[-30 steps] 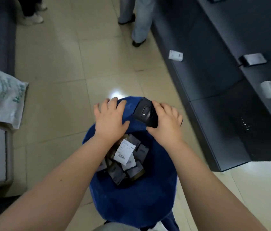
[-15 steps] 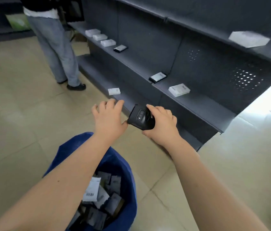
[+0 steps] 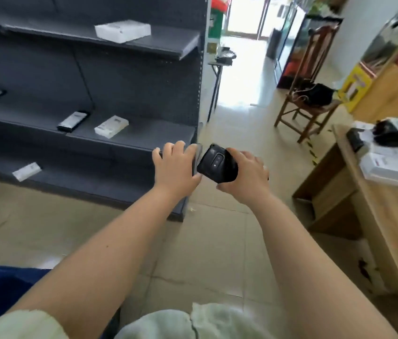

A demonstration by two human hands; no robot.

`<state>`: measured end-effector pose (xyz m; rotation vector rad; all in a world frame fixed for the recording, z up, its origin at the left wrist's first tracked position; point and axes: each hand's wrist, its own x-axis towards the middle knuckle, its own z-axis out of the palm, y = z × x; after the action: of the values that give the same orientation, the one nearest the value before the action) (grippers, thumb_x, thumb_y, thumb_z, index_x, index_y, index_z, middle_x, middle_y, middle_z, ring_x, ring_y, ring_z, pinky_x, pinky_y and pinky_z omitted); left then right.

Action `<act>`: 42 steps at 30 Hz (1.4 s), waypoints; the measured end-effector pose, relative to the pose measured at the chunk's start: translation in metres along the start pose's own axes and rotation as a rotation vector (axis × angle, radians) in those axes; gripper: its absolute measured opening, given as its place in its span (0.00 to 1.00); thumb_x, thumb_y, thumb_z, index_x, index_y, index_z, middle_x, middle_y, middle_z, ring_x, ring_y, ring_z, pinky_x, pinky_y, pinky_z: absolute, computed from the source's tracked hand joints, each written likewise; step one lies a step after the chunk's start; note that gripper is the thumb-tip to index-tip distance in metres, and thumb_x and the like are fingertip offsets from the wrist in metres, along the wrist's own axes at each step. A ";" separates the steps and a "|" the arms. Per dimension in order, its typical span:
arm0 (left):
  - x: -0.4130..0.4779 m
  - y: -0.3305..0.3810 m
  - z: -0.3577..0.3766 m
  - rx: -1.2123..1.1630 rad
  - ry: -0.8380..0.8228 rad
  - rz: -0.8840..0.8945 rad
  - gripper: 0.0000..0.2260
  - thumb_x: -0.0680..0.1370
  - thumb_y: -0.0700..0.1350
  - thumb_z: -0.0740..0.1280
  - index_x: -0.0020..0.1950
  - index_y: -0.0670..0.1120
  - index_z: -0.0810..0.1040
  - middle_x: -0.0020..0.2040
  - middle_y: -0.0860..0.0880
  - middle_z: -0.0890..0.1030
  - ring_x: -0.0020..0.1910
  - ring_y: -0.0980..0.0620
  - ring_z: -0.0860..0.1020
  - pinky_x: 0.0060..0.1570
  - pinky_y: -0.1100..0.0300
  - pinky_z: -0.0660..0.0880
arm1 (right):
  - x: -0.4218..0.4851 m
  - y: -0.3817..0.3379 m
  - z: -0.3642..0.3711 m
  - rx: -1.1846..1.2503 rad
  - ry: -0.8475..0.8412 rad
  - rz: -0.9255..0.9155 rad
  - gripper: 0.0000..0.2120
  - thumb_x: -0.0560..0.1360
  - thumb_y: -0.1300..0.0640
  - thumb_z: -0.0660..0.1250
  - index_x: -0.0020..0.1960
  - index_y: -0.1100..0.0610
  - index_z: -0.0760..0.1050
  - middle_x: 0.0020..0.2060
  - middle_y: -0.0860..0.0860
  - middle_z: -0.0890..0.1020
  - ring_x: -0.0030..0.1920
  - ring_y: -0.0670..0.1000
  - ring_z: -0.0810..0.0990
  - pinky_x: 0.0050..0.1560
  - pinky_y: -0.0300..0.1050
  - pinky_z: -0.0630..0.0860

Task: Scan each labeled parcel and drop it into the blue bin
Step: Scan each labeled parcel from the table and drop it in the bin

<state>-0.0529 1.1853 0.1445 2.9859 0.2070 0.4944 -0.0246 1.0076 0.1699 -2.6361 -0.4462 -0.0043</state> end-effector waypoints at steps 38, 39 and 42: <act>0.279 0.464 0.231 -0.243 -0.437 0.878 0.28 0.77 0.59 0.66 0.76 0.56 0.64 0.71 0.48 0.69 0.73 0.42 0.61 0.72 0.40 0.55 | 0.072 0.413 -0.095 0.057 0.372 1.123 0.44 0.69 0.46 0.77 0.78 0.45 0.58 0.74 0.48 0.66 0.71 0.57 0.62 0.70 0.56 0.58; 0.288 0.473 0.236 -0.254 -0.441 0.881 0.28 0.77 0.59 0.66 0.75 0.56 0.64 0.71 0.48 0.70 0.73 0.42 0.62 0.72 0.41 0.55 | 0.079 0.421 -0.098 0.057 0.373 1.131 0.44 0.69 0.46 0.77 0.78 0.45 0.58 0.74 0.48 0.66 0.72 0.57 0.62 0.70 0.56 0.58; 0.311 0.502 0.250 -0.275 -0.448 0.880 0.27 0.77 0.59 0.66 0.74 0.56 0.66 0.70 0.48 0.71 0.71 0.42 0.63 0.71 0.42 0.57 | 0.099 0.451 -0.113 0.059 0.382 1.162 0.44 0.68 0.46 0.77 0.78 0.45 0.58 0.73 0.47 0.66 0.71 0.57 0.63 0.71 0.55 0.57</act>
<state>0.3791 0.7170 0.0709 2.6646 -1.1301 -0.1085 0.2182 0.6095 0.0781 -2.3643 1.1775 -0.1156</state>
